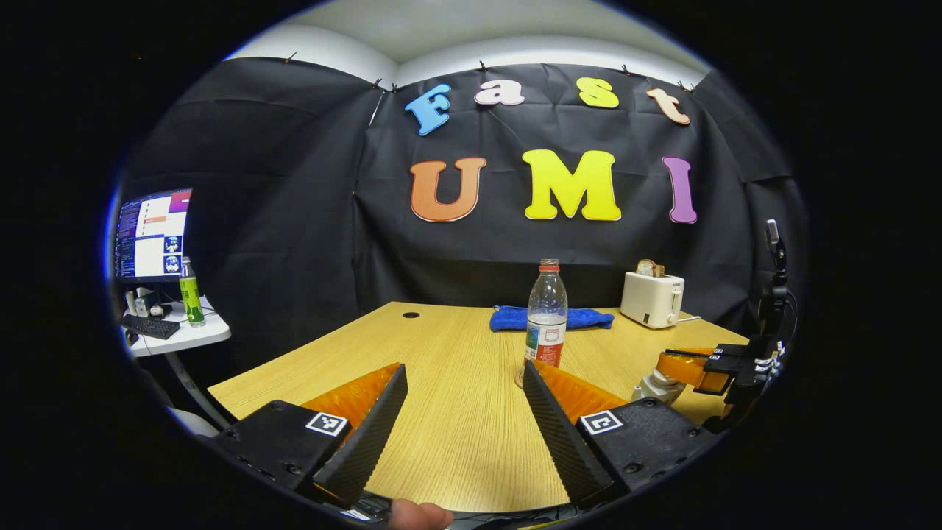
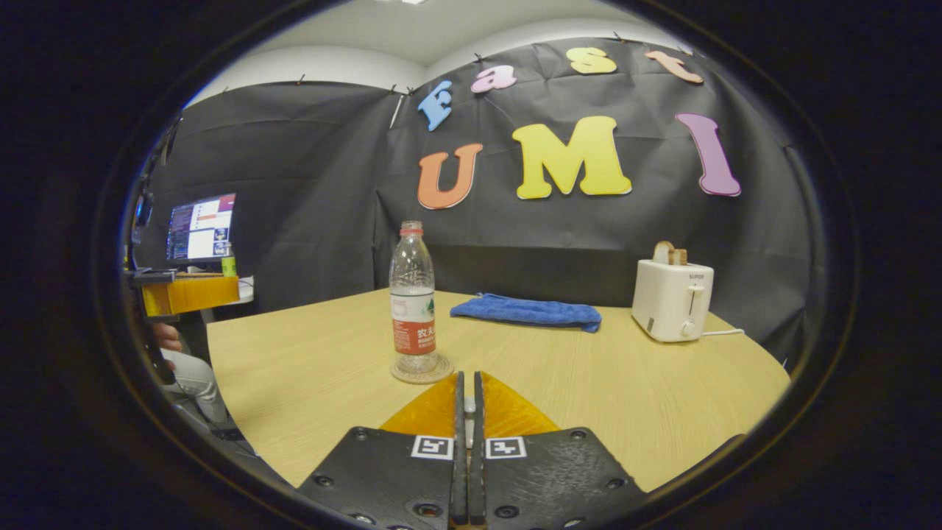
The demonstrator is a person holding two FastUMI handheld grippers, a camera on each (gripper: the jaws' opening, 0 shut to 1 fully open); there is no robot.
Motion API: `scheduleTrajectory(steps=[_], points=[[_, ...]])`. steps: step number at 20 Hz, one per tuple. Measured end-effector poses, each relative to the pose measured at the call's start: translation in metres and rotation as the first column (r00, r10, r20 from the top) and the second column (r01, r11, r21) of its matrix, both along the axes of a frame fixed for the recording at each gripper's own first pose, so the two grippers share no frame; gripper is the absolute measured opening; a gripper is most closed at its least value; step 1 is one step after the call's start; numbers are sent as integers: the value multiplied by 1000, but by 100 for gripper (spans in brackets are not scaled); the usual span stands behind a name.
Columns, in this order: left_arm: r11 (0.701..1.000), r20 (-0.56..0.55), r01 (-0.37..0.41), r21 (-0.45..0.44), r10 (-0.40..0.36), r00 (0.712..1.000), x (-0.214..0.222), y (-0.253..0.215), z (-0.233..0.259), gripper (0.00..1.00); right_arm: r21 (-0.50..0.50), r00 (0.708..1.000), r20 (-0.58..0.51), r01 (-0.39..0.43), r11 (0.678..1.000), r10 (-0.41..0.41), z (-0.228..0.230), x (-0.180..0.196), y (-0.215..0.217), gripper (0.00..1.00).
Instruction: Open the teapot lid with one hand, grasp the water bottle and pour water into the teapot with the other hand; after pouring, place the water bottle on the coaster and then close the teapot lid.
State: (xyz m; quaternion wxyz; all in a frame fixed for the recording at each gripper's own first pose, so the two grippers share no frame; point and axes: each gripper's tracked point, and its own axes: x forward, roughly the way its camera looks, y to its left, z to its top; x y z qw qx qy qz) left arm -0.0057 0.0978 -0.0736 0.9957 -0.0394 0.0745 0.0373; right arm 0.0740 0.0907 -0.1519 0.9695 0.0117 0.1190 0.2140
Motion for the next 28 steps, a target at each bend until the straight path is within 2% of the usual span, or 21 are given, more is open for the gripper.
scheduleTrajectory(steps=[10, 11, 12, 14, 15, 16, 17, 19, 21, 25, 28], points=[[1000, 2, 0, 8, 0, 1000, -2, -5, 6, 98, -15, 1000, -3, 21, 1000, -21, -9, 1, -2, 1], [1000, 1, -4, 13, 4, 1000, -3, -4, 6, 99, -27, 1000, -1, 24, 999, -24, -8, 1, -3, 2], [1000, -1, -4, 15, 4, 1000, -4, -5, 6, 98, -30, 1000, 4, 22, 999, -22, -8, 0, -2, 7], [1000, -2, 0, 17, 0, 1000, -6, -9, 8, 99, -22, 999, 27, 31, 999, -31, 1, -3, -3, 10], [1000, 1, 0, 21, 0, 1000, -7, -10, 11, 98, -17, 998, 39, 42, 999, -42, 7, -2, -6, 18], [1000, 9, 0, 24, 0, 1000, -7, -12, 14, 98, -6, 998, 47, 51, 999, -50, 14, -4, -8, 41], [1000, 20, 2, 25, -3, 1000, -7, -14, 18, 98, 7, 996, 60, 62, 998, -62, 22, -5, -11, 51], [999, 41, -9, 31, 8, 999, -6, -19, 26, 99, 25, 990, 105, 97, 995, -99, 43, -8, -22, 82], [1000, 60, -7, 29, 5, 998, -3, -29, 34, 98, 39, 975, 154, 157, 987, -161, 64, -15, -40, 96], [999, 129, 33, 1, -33, 991, 7, -66, 61, 98, 56, 916, 200, 345, 937, -349, 104, -27, -98, 95], [997, 158, 76, -12, -73, 985, 14, -97, 73, 99, 38, 877, 224, 428, 903, -425, 128, -45, -125, 96]])
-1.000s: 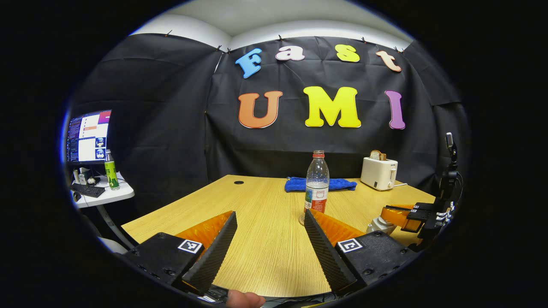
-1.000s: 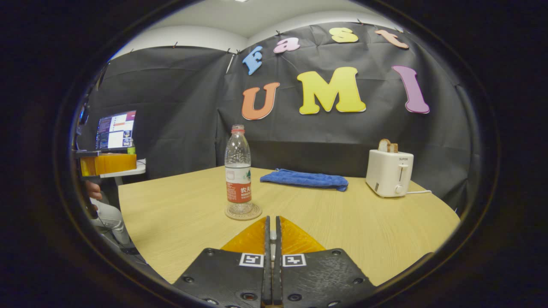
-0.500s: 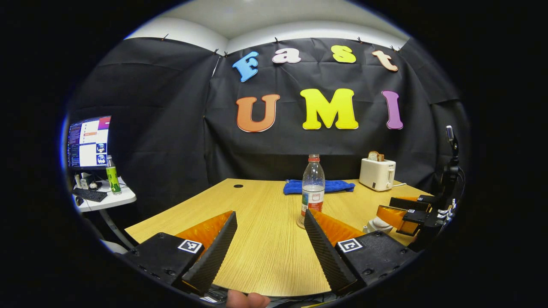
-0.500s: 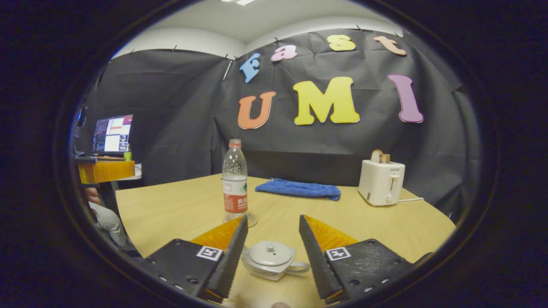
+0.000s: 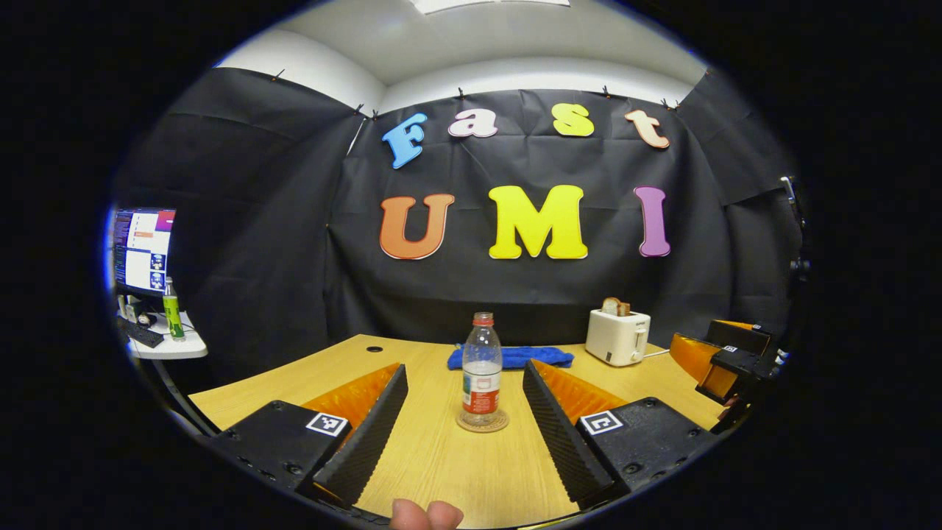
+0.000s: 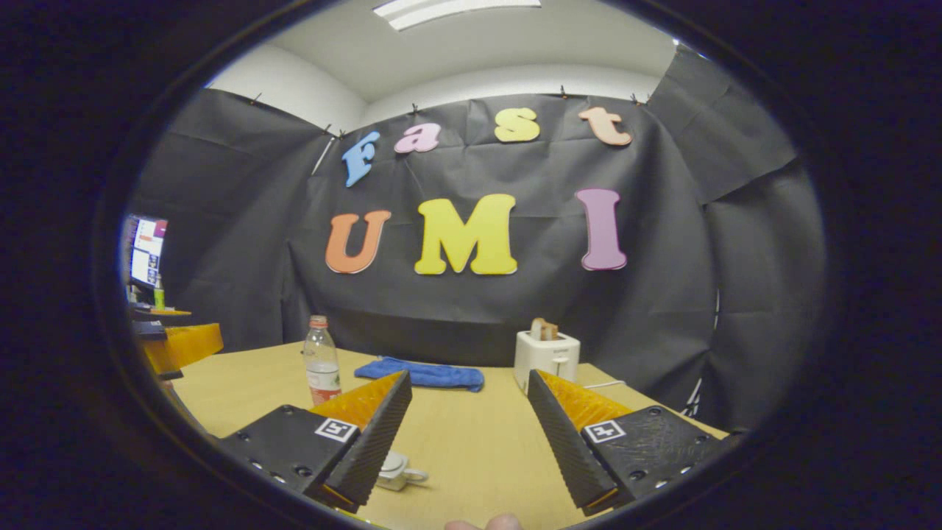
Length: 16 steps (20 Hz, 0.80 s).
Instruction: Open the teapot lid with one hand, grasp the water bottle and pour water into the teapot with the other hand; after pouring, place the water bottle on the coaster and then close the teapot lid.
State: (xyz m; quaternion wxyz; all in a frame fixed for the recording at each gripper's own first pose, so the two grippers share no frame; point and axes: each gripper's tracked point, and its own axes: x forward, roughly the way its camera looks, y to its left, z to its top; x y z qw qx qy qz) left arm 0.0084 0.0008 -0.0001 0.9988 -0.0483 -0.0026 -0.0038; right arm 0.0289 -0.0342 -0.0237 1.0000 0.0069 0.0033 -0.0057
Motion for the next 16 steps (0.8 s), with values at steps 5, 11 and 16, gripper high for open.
scheduleTrajectory(steps=[5, 11, 16], points=[[999, 30, 21, 43, -22, 999, -3, -23, 6, 98, -29, 998, 22, 58, 998, -58, 13, -29, -15, 96], [997, 50, 21, 75, -24, 998, -8, -20, 2, 98, -22, 999, 5, 42, 999, -42, 8, -38, 2, 97], [996, 54, 37, 83, -41, 998, -11, -14, 4, 98, -16, 999, 19, 36, 999, -36, 13, -45, 22, 97]])
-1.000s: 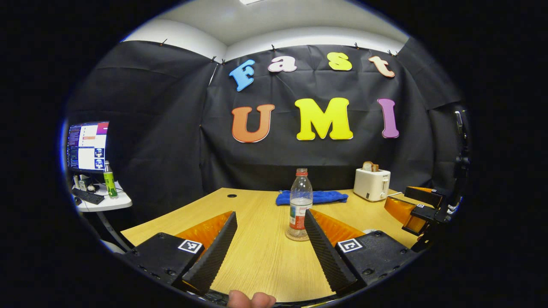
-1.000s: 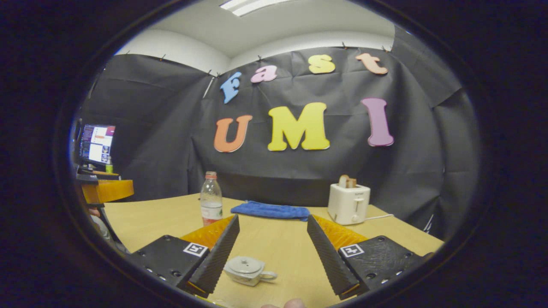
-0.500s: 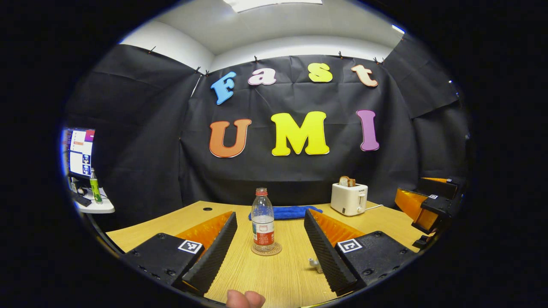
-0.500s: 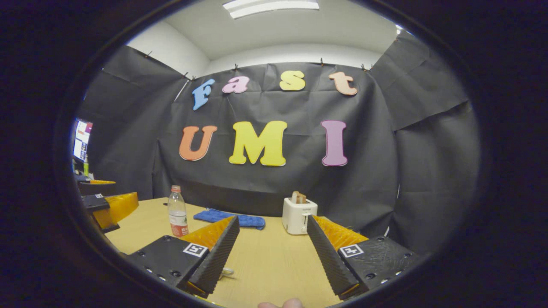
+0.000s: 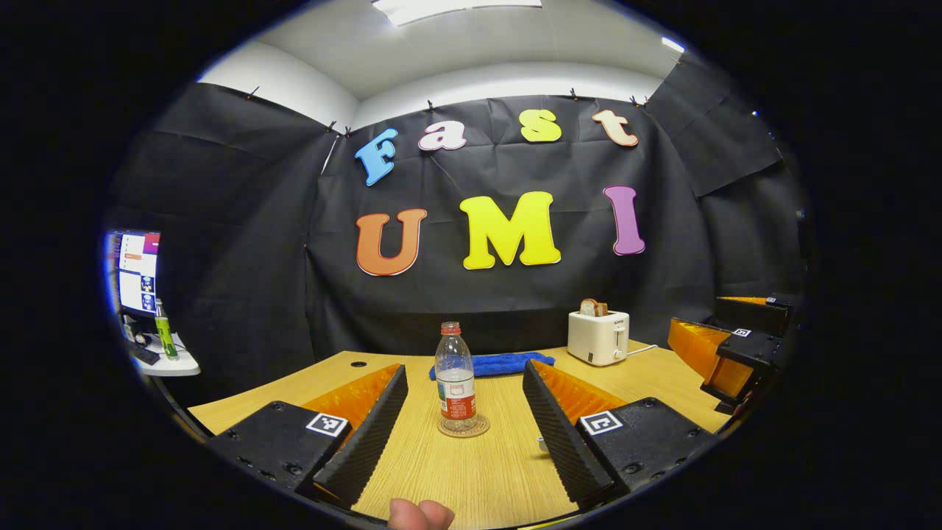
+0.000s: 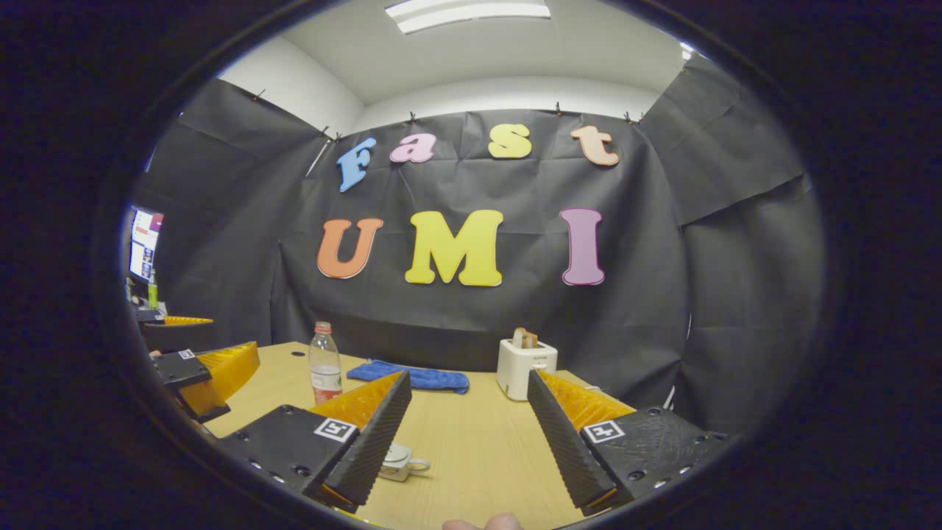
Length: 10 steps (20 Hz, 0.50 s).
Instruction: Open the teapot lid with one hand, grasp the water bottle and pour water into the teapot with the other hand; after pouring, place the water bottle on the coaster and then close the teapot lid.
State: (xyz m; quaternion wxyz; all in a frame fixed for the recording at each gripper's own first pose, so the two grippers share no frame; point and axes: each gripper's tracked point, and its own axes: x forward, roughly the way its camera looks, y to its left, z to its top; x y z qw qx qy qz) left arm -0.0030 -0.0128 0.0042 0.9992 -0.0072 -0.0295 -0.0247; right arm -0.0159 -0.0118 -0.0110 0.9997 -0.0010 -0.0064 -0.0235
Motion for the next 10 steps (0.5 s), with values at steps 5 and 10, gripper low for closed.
scheduleTrajectory(steps=[5, 10], points=[[1000, 11, -14, -5, 14, 1000, 0, 10, 3, 98, -17, 1000, 11, 11, 1000, -11, 6, -5, 7, 97], [1000, 5, -26, 5, 26, 1000, 2, 13, 0, 98, -17, 1000, 0, 12, 1000, -12, 7, -5, 8, 97]])
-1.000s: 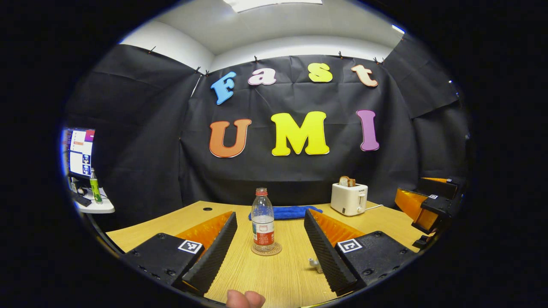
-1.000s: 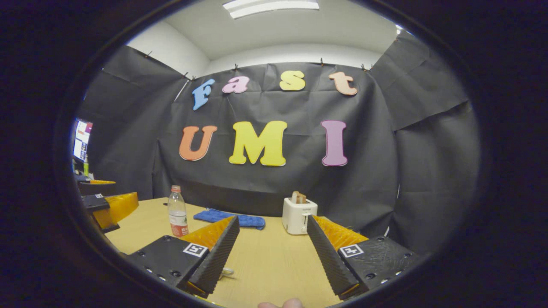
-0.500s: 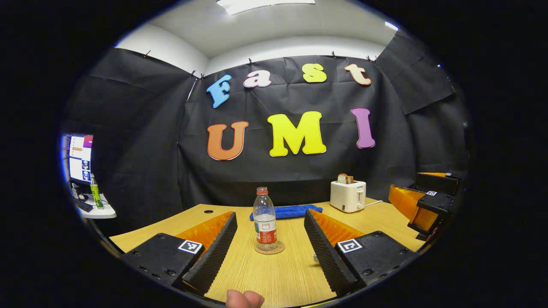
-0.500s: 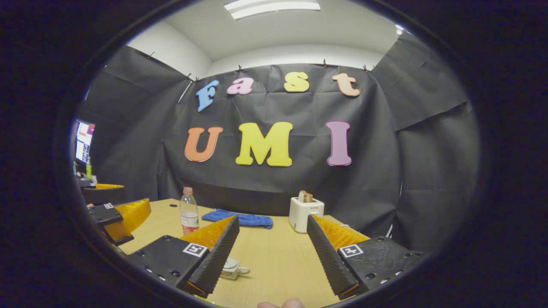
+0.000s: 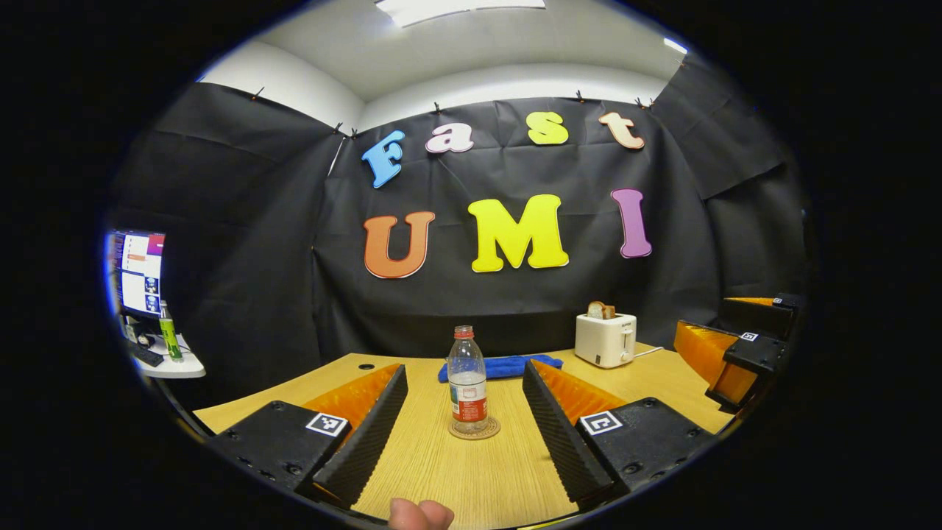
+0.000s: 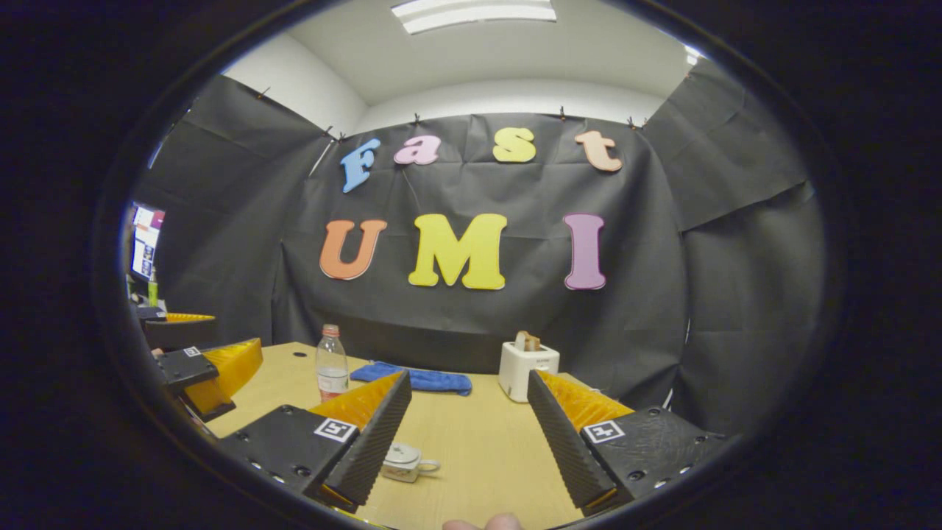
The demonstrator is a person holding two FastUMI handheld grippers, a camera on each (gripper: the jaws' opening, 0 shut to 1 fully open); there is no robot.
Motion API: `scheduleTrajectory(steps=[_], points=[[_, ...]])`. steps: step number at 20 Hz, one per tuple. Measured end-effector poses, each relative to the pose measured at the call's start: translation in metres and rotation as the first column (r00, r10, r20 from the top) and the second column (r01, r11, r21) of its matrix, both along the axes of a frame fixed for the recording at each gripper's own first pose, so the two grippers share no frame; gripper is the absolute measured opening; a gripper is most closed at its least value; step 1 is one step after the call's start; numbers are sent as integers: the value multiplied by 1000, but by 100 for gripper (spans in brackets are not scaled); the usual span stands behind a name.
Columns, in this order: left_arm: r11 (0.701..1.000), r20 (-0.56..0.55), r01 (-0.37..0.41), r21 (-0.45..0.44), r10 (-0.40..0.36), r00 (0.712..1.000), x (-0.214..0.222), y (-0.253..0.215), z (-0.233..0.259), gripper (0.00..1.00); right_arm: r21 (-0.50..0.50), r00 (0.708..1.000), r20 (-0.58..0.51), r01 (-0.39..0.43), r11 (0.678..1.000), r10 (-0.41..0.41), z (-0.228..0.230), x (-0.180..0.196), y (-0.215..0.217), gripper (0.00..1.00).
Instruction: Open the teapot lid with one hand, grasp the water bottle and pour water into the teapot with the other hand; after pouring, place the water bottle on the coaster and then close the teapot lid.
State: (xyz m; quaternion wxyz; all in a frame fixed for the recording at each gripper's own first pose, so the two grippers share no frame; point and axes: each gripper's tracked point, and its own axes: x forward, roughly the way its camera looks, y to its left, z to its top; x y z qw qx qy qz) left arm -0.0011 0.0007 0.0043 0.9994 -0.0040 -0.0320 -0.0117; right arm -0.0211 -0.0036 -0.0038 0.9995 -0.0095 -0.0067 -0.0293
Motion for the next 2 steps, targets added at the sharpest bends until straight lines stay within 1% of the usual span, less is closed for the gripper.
scheduleTrajectory(steps=[2], points=[[1000, 1, -9, 18, 9, 1000, 0, 0, -1, 98, 0, 1000, -6, -1, 1000, 1, 0, 0, 0, 97]])
